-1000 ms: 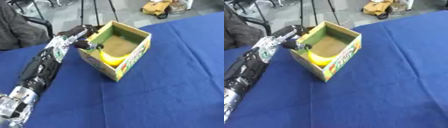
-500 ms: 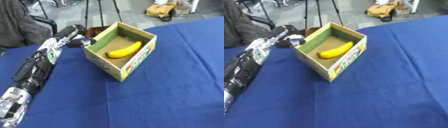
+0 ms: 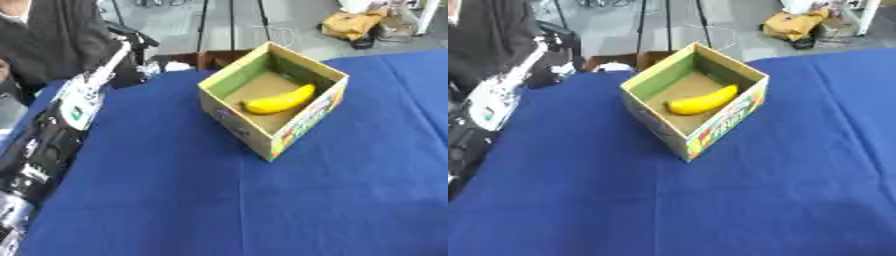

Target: Pick up objects on the table and place them in the box.

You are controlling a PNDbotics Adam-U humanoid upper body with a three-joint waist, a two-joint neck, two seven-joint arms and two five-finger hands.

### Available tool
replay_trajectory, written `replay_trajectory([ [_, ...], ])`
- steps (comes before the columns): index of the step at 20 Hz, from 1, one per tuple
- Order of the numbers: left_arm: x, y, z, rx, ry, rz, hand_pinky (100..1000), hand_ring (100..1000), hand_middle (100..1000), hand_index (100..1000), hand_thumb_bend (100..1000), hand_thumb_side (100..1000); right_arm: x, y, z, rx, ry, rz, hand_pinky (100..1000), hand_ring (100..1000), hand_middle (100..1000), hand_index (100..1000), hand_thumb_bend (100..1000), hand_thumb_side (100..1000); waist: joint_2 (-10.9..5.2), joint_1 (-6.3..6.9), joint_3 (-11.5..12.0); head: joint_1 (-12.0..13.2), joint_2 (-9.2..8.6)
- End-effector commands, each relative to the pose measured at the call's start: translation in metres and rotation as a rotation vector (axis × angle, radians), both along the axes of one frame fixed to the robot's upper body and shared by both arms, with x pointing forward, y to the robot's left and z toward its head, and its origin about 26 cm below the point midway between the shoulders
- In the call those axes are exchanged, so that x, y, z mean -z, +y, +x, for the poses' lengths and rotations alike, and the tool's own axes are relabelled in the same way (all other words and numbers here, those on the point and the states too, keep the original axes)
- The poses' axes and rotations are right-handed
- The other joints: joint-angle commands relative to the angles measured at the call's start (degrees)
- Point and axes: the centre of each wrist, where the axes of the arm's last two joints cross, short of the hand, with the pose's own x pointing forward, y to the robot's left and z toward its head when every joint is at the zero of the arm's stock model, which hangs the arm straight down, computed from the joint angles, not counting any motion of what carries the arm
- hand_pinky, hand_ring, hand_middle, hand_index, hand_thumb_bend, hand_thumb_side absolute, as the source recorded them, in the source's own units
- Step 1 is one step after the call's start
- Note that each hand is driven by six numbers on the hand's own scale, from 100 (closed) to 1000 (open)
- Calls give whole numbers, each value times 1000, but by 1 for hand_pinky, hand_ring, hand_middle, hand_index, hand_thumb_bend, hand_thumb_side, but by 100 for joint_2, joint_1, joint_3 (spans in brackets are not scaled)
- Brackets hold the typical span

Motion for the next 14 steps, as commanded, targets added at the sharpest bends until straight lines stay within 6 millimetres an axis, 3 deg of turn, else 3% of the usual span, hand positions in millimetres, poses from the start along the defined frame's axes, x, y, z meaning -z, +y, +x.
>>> replay_trajectory([
  [1,-27,-12,-27,85,-112,-105,822,800,746,791,524,812,-6,-2,-1,10,-21,5,574,698,672,720,100,891,-116,-46,105,-106,50],
  [4,-10,-32,-45,149,-110,-265,817,795,738,781,452,834,-6,-2,-2,11,-22,9,574,698,672,720,100,891,-123,-78,234,-134,80],
  [7,10,-52,-57,184,-75,-390,816,793,734,777,355,914,-6,-2,-3,13,-22,11,574,698,672,720,100,891,-115,-113,371,-99,136],
  [14,35,-78,-58,203,11,-515,809,791,727,768,264,978,-8,-1,-2,11,-30,12,573,698,672,720,100,888,-102,-136,427,-96,244],
])
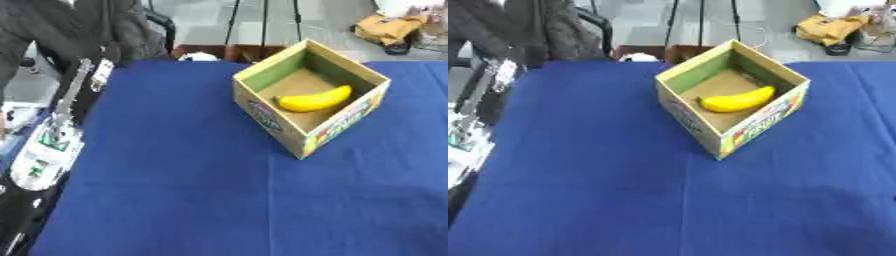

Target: Pick up objects on the table and place them in the box.

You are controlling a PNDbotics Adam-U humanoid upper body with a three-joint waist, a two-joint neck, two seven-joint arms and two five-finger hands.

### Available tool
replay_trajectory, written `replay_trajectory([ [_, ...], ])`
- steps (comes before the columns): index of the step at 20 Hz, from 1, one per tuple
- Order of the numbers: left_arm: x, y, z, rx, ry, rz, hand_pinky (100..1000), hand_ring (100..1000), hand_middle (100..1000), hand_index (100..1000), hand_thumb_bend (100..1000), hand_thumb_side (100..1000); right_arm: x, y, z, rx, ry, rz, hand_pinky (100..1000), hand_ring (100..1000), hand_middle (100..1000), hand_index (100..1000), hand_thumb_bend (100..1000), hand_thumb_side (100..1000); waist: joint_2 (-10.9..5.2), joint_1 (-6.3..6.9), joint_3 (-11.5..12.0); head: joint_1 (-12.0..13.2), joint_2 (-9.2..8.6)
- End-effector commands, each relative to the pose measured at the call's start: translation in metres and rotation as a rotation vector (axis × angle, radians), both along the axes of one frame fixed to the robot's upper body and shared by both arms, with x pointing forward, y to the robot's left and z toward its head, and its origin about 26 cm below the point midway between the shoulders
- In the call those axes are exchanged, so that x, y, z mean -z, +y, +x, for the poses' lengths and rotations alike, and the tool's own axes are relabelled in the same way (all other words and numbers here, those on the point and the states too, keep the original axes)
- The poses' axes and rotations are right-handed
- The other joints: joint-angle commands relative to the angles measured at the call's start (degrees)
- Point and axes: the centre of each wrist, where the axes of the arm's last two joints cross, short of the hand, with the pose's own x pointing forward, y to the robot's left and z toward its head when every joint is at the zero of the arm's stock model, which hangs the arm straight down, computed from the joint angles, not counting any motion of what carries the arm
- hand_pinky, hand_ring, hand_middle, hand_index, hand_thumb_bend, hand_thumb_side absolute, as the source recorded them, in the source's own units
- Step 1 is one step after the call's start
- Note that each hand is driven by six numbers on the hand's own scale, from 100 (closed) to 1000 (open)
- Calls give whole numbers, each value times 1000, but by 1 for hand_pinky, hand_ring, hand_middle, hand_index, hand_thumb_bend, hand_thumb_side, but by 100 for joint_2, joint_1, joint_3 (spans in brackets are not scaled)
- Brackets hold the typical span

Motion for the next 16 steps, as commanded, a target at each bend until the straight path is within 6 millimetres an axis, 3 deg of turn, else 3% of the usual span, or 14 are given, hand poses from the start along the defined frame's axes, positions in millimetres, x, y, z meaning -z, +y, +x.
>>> replay_trajectory([
  [1,-5,-6,0,15,-4,-21,809,791,727,767,258,982,-11,0,1,-5,-36,1,573,698,672,720,100,888,-83,-12,3,-8,87],
  [16,8,-22,4,62,67,-51,808,786,723,762,216,1000,-11,0,0,-5,-41,11,573,698,671,721,100,880,-132,-83,-168,-71,104],
])
